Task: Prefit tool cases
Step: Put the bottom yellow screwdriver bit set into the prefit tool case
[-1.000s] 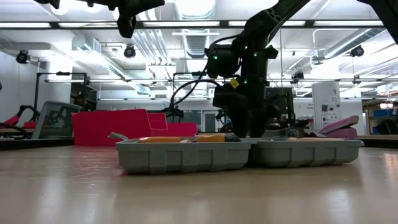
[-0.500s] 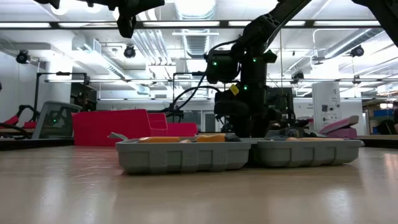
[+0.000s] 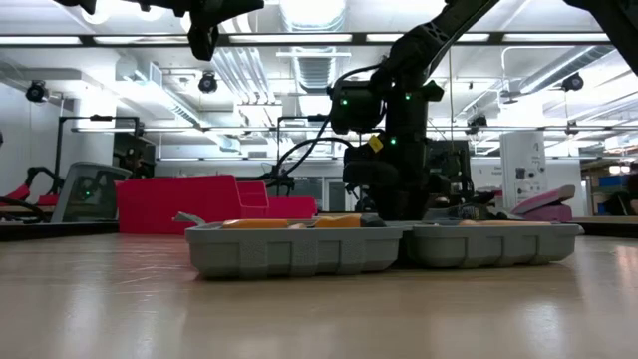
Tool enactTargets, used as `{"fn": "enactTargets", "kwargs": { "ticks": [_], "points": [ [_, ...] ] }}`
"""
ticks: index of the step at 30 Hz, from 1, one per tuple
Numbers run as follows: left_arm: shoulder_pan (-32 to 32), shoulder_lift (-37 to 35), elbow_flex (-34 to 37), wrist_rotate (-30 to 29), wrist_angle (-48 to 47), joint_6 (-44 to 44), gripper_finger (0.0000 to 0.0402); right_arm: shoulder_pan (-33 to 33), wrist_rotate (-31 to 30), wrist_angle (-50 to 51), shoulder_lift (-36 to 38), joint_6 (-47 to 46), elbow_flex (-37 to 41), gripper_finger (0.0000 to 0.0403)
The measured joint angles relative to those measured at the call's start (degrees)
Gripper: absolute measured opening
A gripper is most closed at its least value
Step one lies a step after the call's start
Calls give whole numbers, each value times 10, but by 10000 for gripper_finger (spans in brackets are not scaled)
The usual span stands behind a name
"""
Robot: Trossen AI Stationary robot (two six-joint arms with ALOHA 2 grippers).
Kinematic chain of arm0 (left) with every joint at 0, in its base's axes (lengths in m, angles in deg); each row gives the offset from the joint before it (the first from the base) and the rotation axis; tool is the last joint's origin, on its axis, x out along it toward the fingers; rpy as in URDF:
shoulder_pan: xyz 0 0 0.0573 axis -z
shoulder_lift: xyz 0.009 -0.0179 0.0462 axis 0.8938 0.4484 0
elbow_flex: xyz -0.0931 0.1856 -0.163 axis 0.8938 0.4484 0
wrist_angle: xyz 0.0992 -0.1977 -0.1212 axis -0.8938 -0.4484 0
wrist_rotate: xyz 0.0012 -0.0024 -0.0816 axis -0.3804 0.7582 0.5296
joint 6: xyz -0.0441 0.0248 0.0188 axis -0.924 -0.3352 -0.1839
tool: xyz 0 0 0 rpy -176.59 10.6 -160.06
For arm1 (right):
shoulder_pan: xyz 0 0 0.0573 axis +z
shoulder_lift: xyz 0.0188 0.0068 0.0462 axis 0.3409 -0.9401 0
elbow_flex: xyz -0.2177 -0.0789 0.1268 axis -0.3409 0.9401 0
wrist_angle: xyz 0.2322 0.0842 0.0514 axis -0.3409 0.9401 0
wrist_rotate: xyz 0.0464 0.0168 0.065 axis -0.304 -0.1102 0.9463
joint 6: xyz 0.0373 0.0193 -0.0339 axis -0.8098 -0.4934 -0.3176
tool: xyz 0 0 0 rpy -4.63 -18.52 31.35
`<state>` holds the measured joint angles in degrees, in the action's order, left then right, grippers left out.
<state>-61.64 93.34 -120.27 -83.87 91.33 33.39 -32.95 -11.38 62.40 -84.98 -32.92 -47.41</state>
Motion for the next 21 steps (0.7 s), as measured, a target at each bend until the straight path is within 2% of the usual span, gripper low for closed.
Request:
{"fn": "enactTargets", "kwargs": {
  "ticks": [6, 10, 21],
  "points": [
    [0, 0, 0, 0, 0, 0, 66, 0, 0, -1, 0, 0, 0, 144],
    [0, 0, 0, 0, 0, 0, 66, 0, 1, -2, 0, 2, 0, 137],
    [0, 0, 0, 0, 0, 0, 66, 0, -4, -3, 5, 33, -1, 191]
  ]
}}
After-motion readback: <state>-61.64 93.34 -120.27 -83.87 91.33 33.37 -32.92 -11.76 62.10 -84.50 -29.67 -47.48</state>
